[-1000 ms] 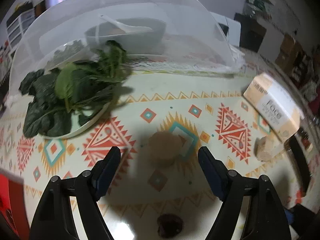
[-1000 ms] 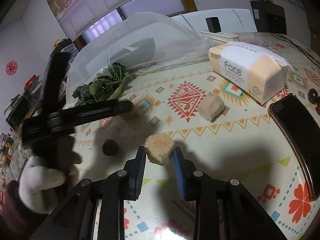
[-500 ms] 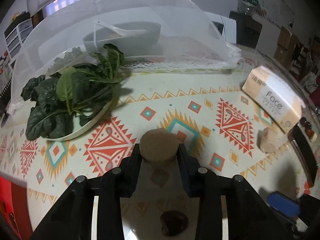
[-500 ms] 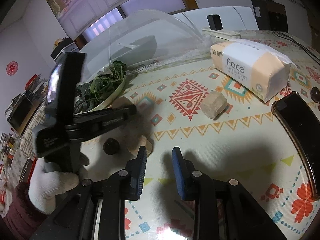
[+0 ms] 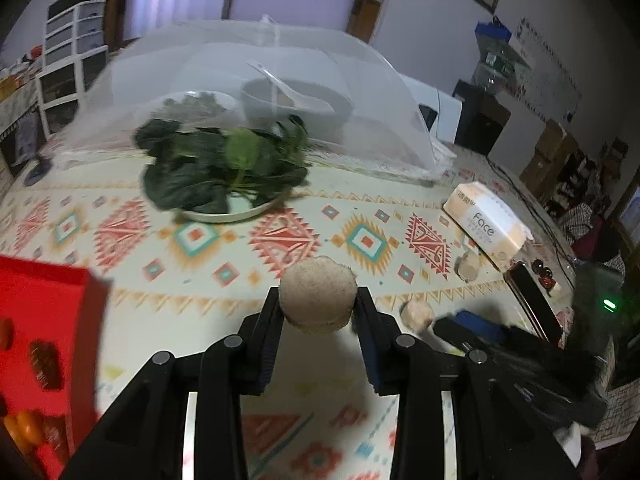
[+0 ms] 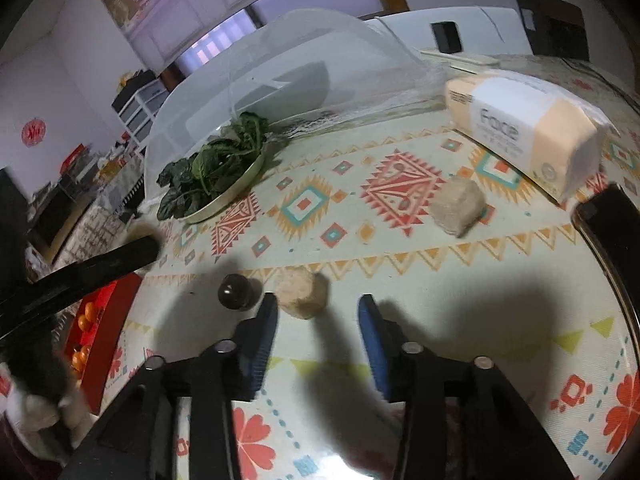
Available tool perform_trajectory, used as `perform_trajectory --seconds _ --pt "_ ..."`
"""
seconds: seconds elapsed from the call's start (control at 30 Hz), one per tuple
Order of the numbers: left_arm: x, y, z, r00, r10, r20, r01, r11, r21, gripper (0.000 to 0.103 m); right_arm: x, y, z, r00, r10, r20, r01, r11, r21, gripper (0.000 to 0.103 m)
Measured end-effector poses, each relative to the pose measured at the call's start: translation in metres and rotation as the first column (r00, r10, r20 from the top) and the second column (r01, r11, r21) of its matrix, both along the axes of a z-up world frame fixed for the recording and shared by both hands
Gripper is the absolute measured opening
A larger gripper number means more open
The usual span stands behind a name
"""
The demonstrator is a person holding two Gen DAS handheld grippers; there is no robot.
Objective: Organize fruits
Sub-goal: 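Grasp a round beige cake with the left tool while the right tool grasps a beige cube, then carry both beige pieces into the red tray and open both tools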
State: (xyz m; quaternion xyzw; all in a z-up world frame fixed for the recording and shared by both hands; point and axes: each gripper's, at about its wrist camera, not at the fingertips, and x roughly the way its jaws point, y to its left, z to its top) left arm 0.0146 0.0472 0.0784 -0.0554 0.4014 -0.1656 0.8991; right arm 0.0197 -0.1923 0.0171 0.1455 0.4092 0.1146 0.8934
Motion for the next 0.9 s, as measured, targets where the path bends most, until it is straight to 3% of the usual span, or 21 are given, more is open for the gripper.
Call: perform_trajectory --seconds 0.2,0.23,0.3,0.43,0.63,0.77,0.9 --pt "-0.034 0.046 0.011 0.997 0.065 0.037 -0.064 0.998 -0.013 0.035 0.024 0.034 -0.006 0.999 0.031 -0.036 -0.036 0.986 -0.164 0.049" --pt "-0.040 0.056 0.011 0.996 0.082 0.040 -0.081 0.997 -0.013 0.035 0.027 0.038 -0.006 0.999 0.027 -0.034 -0.033 0.982 -0.188 0.035" --pt "-0.049 0.074 0.012 0.993 0.112 0.043 -0.111 0.994 -0.016 0.035 0.028 0.044 -0.005 0.999 0.026 -0.033 -0.033 0.977 -0.212 0.034" --pt "-0.068 0.122 0.011 0.980 0.195 0.034 -0.193 0.979 -0.060 0.035 0.019 0.048 0.000 1.000 0.006 -0.025 -0.011 0.975 -0.222 0.033" --pt "-0.094 0.188 0.007 0.947 0.321 0.026 -0.316 0.943 -0.108 0.035 -0.003 0.052 0.036 1.000 -0.015 0.024 0.019 0.986 -0.167 0.033" --pt "-0.108 0.223 -0.002 0.918 0.396 0.011 -0.392 0.913 -0.113 0.035 -0.015 0.094 0.059 0.996 0.080 0.049 -0.073 0.989 -0.127 0.033" --pt "-0.122 0.256 -0.013 0.892 0.453 -0.004 -0.450 0.886 -0.111 0.035 -0.028 0.167 0.071 0.969 0.240 0.060 -0.233 0.967 -0.108 0.033"
